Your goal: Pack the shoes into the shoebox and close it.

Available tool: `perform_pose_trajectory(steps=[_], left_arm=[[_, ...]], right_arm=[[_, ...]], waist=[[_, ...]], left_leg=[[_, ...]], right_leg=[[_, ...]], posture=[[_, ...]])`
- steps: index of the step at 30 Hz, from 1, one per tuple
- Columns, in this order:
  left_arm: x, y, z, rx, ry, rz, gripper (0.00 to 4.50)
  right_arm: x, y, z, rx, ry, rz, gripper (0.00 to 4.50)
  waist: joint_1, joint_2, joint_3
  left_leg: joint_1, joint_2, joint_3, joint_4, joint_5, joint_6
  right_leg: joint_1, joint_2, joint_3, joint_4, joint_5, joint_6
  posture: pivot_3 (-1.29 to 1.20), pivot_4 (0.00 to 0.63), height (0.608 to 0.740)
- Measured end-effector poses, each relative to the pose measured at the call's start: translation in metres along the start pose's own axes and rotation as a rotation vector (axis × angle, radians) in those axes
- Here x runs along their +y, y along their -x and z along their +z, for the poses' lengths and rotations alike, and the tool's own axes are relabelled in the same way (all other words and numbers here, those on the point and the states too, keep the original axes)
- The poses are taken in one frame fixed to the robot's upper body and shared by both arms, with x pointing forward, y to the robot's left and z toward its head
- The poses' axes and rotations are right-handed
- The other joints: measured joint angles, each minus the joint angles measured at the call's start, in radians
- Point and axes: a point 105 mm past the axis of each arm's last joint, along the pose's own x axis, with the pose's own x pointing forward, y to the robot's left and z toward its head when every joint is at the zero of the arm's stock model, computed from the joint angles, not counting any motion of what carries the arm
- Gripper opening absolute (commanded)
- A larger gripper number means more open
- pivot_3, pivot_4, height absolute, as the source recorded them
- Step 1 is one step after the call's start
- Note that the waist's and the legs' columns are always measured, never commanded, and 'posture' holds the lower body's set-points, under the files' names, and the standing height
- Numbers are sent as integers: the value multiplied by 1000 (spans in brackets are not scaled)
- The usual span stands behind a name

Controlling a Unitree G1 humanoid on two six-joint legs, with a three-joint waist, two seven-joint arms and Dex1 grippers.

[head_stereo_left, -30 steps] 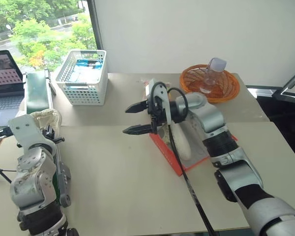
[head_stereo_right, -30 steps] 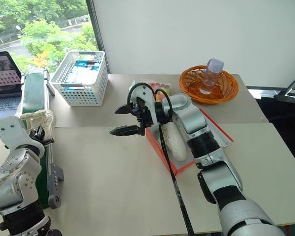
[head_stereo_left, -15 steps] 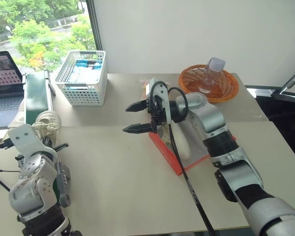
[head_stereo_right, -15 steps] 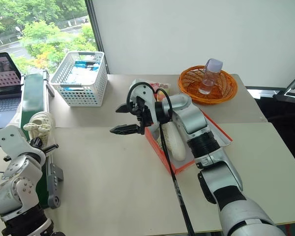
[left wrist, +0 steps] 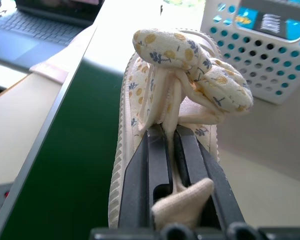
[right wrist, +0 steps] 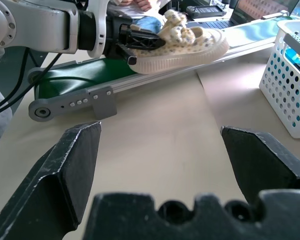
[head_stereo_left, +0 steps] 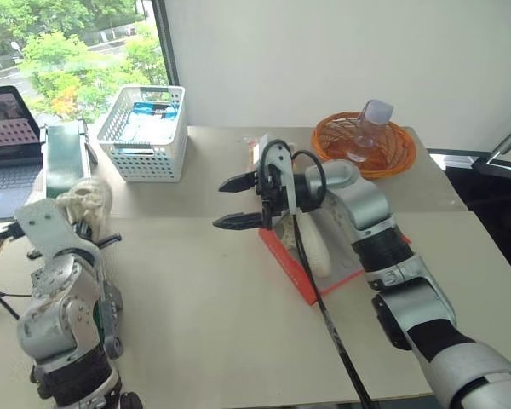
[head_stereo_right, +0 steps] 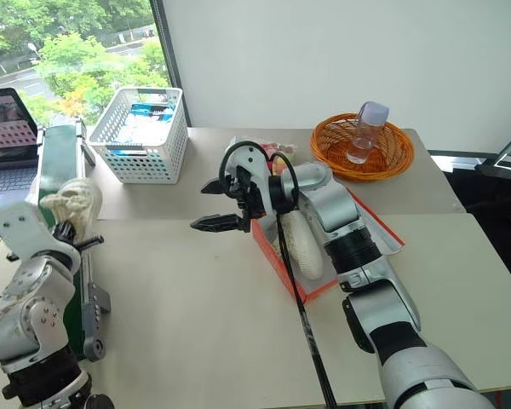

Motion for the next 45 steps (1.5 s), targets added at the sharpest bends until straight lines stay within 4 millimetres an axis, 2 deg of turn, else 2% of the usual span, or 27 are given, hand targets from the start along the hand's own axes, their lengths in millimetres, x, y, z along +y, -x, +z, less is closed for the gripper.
perform_pose_trajectory(steps=[8,12,14,18,20,22,24,28,35,38,45], left_arm=[[-37,0,22,-67,-46,-141,7],[-72,8,36,-115,-33,-302,7],[-95,15,41,-128,-39,-402,7],[-140,29,51,-155,-50,-581,7],[-159,38,54,-162,-42,-662,7],[-167,42,53,-157,-40,-703,7],[-172,43,50,-144,-42,-724,7],[-185,46,48,-133,-37,-767,7],[-200,52,52,-144,-27,-823,7],[-203,52,50,-135,-24,-831,0],[-205,52,51,-144,-18,-843,0]], right_arm=[[-6,2,3,-27,-36,-41,4500],[-22,4,13,-135,-242,-106,4500],[-41,11,21,-197,-359,-185,4500],[-78,39,32,-385,-656,-336,4500],[-95,55,37,-560,-910,-352,4500],[-103,69,38,-640,-1004,-374,4500],[-107,78,29,-635,-1037,-421,4500],[-105,74,17,-616,-1080,-426,4500],[-104,71,17,-606,-1081,-422,4500],[-104,72,15,-600,-1076,-431,3773],[-100,72,9,-574,-1072,-442,1397]], waist=[[-3,0,0],[-1,0,0],[1,0,0],[4,-1,0],[1,-1,0],[-2,-1,0],[-8,0,0],[-15,0,1],[-14,0,1],[-13,0,1],[-14,0,1]], left_leg=[[-2,0,-1,0,0,0],[-2,0,0,0,0,0],[-2,0,-1,0,0,0],[-3,0,-1,0,0,1],[-3,0,-1,-1,0,1],[-3,0,-1,-2,0,2],[-3,0,-1,-3,-1,2],[-4,0,-1,-3,-1,2],[-4,-1,-1,-3,0,2],[-4,-1,-1,-3,0,2],[-4,-1,-1,-3,0,2]], right_leg=[[-2,0,0,1,0,0],[-2,0,0,1,0,0],[-1,0,0,1,0,0],[-1,0,-1,-2,1,1],[-1,0,0,-3,1,1],[-1,0,0,-4,1,1],[-1,1,1,-5,1,1],[-2,1,1,-5,1,2],[-1,1,0,-5,1,2],[-1,1,0,-5,1,2],[-1,1,0,-5,1,2]], posture=[[0,150,740],[0,150,740],[0,150,740],[0,150,740],[0,150,740],[0,150,740],[0,150,740],[0,150,740],[0,150,740],[0,150,740],[0,150,740]])
